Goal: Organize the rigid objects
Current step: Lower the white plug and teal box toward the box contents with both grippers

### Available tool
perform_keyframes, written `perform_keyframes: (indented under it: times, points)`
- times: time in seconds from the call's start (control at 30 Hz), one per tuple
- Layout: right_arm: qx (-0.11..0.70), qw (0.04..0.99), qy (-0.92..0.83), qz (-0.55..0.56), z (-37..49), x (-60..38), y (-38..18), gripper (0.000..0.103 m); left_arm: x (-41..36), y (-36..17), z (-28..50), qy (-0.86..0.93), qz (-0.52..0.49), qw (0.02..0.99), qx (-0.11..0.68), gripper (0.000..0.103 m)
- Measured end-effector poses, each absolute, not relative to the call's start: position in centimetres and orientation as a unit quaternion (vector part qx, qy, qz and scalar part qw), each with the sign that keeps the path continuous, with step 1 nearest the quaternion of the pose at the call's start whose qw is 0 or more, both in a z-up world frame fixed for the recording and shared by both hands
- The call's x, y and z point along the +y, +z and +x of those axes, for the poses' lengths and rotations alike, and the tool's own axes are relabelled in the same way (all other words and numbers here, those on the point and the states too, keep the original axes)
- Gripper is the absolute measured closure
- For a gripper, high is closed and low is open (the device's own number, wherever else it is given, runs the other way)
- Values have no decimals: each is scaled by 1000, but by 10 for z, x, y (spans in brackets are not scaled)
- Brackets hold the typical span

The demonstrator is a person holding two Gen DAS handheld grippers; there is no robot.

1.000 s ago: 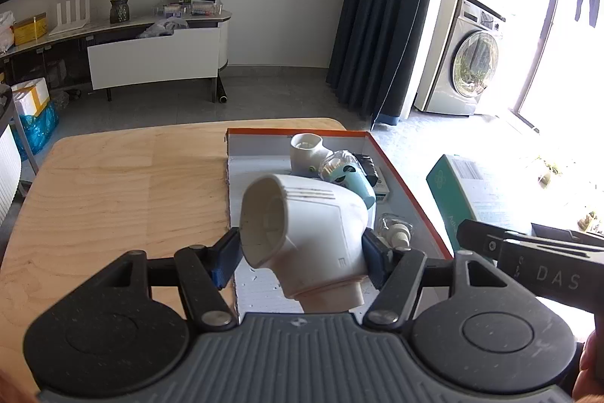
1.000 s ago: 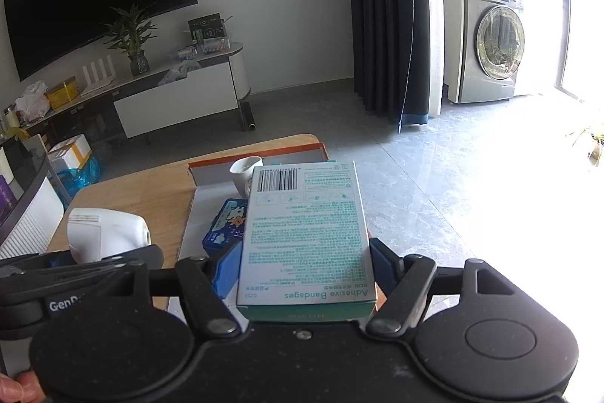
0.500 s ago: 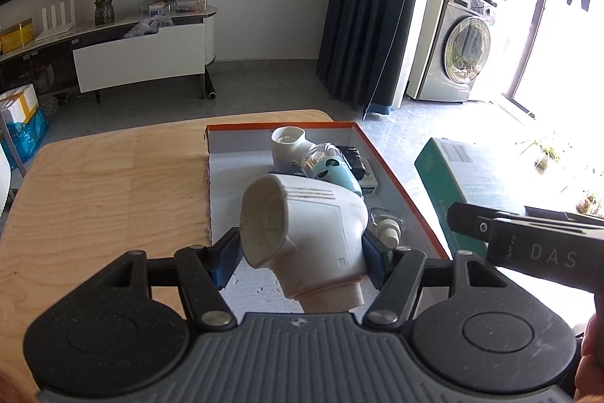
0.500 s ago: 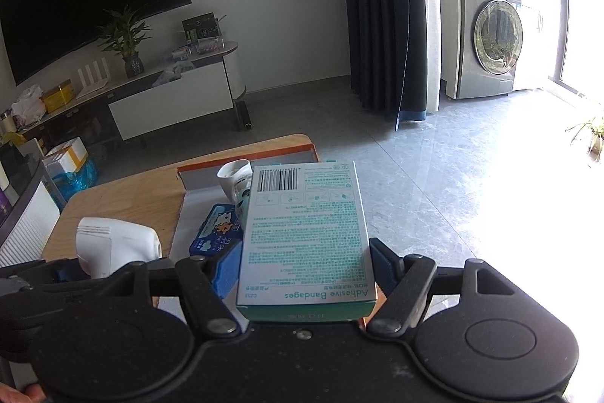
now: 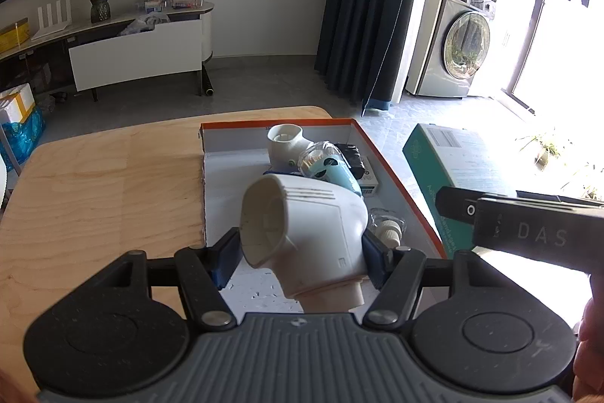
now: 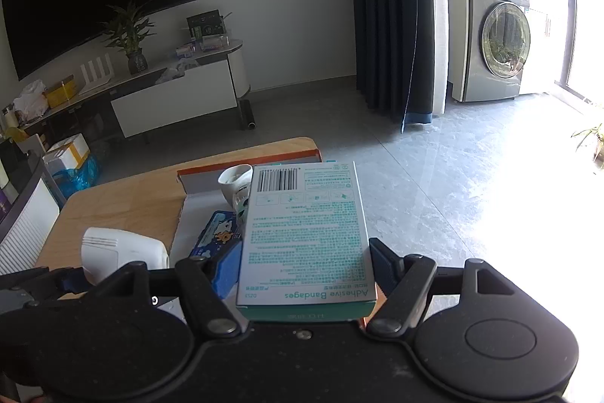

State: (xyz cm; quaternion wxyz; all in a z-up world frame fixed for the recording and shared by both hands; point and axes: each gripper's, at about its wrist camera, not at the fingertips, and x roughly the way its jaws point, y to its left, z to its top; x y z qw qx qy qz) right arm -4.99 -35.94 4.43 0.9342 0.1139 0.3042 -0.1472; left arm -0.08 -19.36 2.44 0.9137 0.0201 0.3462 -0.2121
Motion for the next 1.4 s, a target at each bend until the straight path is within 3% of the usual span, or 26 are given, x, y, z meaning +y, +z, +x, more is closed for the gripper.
perform_keyframes:
  times: [1.4]
  points:
    - [335,925,-135,118,-13,-374,30,19,-208,9,18,-213,24,903,373,37]
